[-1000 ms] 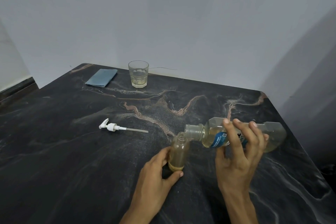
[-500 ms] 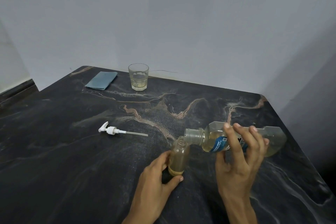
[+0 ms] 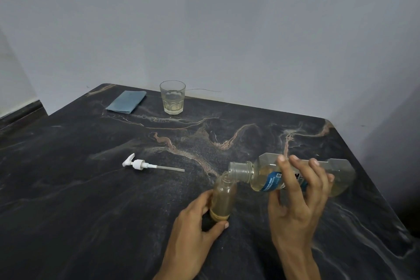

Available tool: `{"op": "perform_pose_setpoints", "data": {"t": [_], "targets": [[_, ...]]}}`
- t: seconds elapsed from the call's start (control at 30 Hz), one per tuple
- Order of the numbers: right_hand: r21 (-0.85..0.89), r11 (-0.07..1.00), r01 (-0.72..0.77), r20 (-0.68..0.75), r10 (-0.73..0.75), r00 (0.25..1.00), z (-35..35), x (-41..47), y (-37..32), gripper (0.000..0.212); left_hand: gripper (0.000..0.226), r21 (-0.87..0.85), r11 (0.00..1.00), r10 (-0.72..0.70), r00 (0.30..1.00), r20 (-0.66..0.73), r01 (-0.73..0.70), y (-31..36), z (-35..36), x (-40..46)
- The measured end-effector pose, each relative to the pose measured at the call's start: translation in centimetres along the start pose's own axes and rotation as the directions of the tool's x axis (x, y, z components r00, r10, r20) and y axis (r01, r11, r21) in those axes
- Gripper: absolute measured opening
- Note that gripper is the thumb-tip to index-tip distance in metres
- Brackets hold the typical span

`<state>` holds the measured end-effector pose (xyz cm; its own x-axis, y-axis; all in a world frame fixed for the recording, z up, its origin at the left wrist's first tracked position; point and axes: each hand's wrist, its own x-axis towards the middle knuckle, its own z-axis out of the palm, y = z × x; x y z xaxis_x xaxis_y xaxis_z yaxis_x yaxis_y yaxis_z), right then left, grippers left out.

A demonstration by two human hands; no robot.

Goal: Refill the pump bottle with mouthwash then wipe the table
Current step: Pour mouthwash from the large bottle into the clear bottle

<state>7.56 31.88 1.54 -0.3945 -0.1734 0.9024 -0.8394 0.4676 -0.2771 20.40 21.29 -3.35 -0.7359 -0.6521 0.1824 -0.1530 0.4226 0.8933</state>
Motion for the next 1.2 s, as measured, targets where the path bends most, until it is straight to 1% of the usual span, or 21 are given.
{"op": "perform_pose_setpoints", "data": {"t": [0.07, 0.3, 0.7, 1.0, 1.1, 1.2], "targets": [[-0.01, 1.0, -0.003, 0.006, 0.003, 1.0, 0.0, 0.0, 0.0, 0.089, 0.054, -0.001, 1.0, -0.003, 1.0, 0.007, 0.003, 0.0, 0.0, -0.1], [-0.04, 0.999, -0.018, 0.006, 0.018, 1.0, -0.2, 0.1, 0.0, 0.09, 0.052, -0.004, 1.0, -0.006, 1.0, 0.014, 0.006, 0.1, 0.0, 0.0], [-0.04, 0.999, 0.001, 0.025, 0.0, 1.0, -0.1, 0.1, 0.1, 0.093, 0.053, 0.003, 1.0, -0.019, 1.0, 0.022, 0.019, 0.2, -0.1, 0.0], [-0.06, 0.996, 0.063, -0.055, -0.066, 0.996, 0.5, -0.2, 0.6, 0.087, 0.053, 0.015, 1.0, -0.002, 1.0, 0.029, 0.002, 0.1, -0.1, 0.0], [-0.061, 0.995, 0.078, -0.04, -0.08, 0.996, 0.4, -0.2, 0.9, 0.088, 0.054, 0.023, 1.0, 0.006, 1.0, 0.022, -0.007, 0.0, -0.1, 0.0], [-0.038, 0.999, 0.029, -0.003, -0.029, 1.0, 0.3, -0.4, 1.1, 0.089, 0.054, 0.022, 1.0, 0.007, 1.0, 0.024, -0.008, -0.1, 0.0, 0.0]]}}
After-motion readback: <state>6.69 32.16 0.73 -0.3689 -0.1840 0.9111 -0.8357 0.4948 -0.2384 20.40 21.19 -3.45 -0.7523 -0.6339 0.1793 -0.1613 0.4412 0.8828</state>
